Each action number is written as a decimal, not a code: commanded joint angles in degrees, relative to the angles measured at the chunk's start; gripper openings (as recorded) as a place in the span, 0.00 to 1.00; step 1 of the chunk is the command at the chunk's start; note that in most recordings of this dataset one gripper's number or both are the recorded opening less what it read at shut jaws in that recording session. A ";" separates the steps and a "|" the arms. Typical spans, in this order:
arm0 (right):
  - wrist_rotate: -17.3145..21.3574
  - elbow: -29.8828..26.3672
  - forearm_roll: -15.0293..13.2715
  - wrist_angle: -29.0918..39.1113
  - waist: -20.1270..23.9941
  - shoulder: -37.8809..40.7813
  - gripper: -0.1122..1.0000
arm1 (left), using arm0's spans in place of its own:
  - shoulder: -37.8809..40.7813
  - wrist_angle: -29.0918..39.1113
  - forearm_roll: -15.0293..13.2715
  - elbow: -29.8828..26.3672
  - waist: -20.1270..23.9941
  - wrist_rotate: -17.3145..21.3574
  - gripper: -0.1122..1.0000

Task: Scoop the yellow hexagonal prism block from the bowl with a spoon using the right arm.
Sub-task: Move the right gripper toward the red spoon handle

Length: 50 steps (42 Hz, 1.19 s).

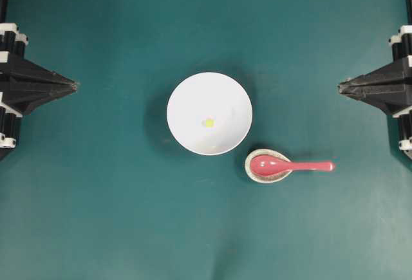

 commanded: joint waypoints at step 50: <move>0.53 8.09 14.33 -27.86 15.12 37.18 0.56 | 1.05 0.70 0.70 -0.88 0.26 0.79 0.10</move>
